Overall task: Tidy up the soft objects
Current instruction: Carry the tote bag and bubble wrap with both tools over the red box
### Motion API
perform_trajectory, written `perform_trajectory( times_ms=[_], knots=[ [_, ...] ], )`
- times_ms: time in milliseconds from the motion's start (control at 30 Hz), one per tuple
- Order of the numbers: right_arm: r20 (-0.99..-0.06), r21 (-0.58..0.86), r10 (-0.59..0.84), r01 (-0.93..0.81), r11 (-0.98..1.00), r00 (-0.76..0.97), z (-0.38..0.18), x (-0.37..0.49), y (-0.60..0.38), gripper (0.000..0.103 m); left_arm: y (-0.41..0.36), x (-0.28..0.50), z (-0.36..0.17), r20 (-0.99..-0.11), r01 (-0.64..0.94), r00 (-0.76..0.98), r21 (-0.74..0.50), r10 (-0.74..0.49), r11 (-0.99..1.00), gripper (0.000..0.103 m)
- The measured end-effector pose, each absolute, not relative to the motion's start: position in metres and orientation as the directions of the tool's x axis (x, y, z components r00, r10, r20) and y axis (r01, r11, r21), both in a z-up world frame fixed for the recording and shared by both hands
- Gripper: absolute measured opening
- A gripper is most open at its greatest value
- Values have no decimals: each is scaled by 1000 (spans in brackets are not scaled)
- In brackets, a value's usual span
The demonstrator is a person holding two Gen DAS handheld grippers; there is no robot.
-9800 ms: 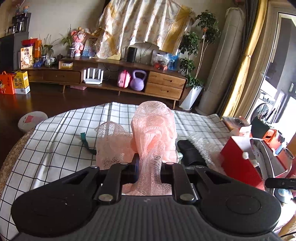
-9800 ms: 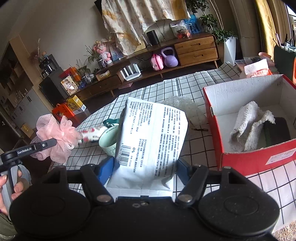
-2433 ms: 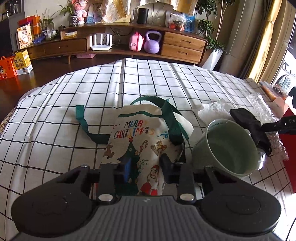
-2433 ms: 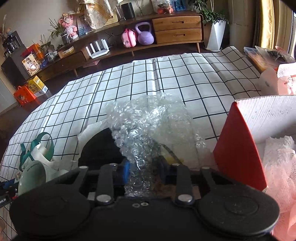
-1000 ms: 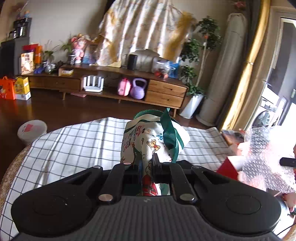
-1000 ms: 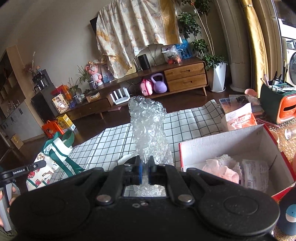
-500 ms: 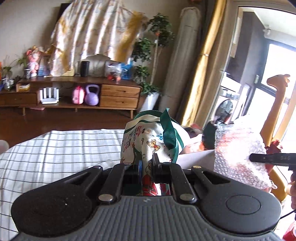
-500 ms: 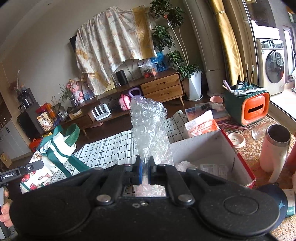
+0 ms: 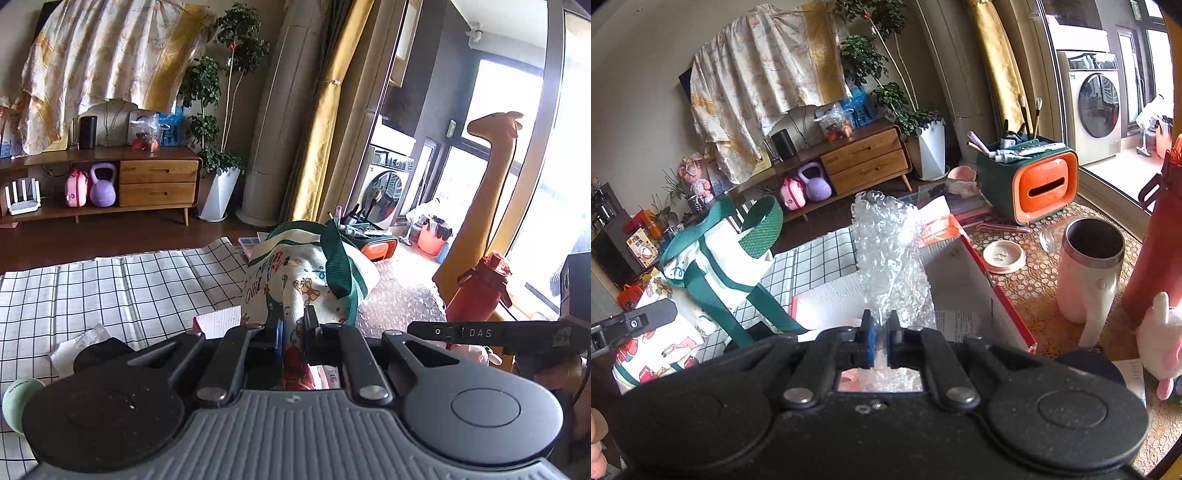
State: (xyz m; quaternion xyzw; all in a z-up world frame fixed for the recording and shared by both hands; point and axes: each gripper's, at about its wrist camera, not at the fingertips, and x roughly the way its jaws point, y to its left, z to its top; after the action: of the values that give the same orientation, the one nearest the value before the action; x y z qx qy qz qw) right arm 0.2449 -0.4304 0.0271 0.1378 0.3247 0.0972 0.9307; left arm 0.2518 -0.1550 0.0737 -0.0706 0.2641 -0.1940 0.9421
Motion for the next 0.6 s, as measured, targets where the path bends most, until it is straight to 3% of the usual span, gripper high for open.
perform_trajectory(
  times_ms=[600],
  knots=[
    [-704,245,206,-40,969,680,-31,311,-431,5,-208,324,9,-595,323,698,-234,-398,917,10]
  ],
)
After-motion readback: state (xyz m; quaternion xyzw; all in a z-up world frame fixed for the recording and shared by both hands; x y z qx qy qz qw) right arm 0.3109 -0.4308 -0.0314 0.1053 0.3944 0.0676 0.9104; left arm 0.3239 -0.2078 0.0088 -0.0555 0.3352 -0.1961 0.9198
